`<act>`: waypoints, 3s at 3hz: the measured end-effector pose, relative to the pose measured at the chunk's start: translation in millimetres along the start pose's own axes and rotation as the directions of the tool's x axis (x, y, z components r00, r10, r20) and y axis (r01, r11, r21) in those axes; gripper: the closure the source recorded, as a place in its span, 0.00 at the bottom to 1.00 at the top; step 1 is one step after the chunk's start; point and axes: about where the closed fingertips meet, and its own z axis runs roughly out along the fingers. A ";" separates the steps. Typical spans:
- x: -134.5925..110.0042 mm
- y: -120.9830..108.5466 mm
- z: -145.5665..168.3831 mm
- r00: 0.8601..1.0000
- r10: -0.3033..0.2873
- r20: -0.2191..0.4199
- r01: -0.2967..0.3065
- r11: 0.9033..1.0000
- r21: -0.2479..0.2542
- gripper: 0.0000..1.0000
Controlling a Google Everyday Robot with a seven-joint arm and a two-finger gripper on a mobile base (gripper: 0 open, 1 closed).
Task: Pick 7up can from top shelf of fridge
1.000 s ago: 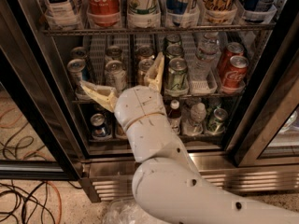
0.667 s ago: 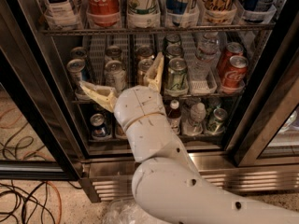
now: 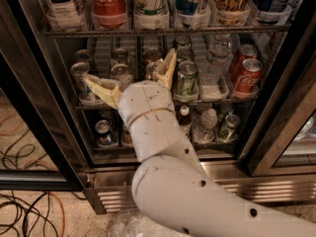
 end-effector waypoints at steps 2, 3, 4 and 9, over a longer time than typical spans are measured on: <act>-7.5 -4.3 -0.1 0.998 -0.013 -0.054 0.015 0.999 0.034 0.00; -10.6 -5.9 2.6 0.997 -0.029 -0.070 0.031 0.999 0.032 0.00; -18.5 -12.7 5.5 0.995 -0.036 -0.091 0.040 0.998 0.041 0.00; -27.2 -51.4 0.2 0.990 -0.087 -0.108 0.088 0.996 0.001 0.00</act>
Offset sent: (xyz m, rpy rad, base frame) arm -0.0005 -0.0035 0.0067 -0.0164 0.0384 -0.0366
